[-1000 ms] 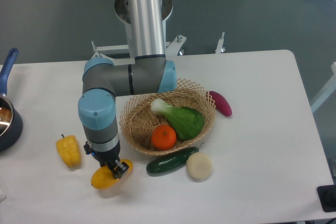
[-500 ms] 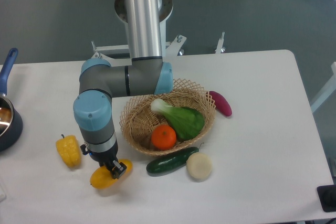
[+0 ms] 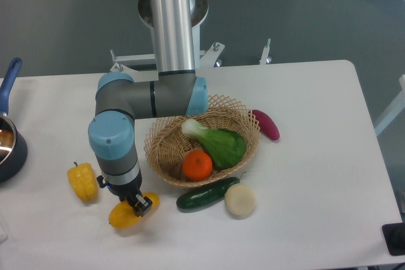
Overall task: Place the mango on the table
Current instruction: 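Open the gripper, release the mango and raise the arm over the basket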
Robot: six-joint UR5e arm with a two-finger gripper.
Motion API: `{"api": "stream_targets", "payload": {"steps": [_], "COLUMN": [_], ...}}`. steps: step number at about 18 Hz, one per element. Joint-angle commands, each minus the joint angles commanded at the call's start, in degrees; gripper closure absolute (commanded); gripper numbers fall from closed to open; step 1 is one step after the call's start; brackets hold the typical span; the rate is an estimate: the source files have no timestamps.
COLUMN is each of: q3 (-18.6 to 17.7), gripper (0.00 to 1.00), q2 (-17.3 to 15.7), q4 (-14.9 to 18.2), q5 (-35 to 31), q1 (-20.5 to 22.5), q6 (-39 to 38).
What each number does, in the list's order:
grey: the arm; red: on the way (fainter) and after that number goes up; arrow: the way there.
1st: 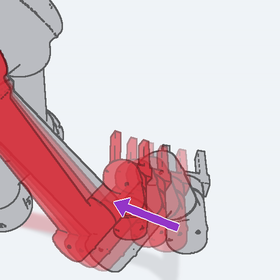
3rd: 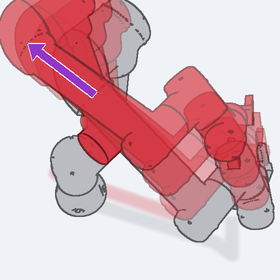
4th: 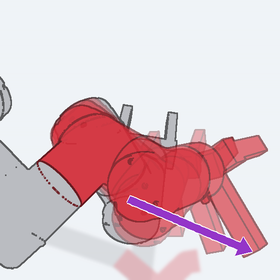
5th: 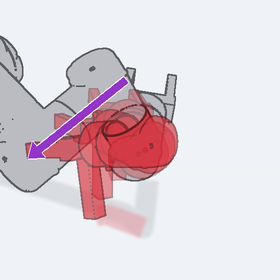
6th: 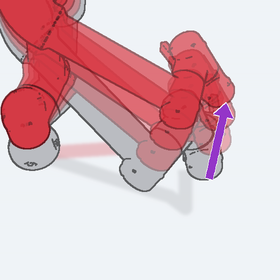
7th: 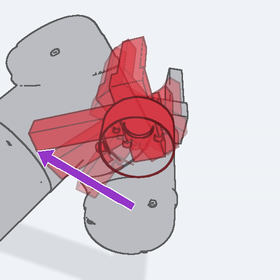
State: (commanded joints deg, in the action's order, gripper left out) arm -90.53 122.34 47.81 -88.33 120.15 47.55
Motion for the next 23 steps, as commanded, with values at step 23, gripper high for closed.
{"api": "stream_targets", "payload": {"steps": [23], "q3": [7.47], "gripper": [0.00], "q2": [-16.60], "q4": [7.82], "q5": [-5.46], "q1": [19.50], "q6": [25.91]}}
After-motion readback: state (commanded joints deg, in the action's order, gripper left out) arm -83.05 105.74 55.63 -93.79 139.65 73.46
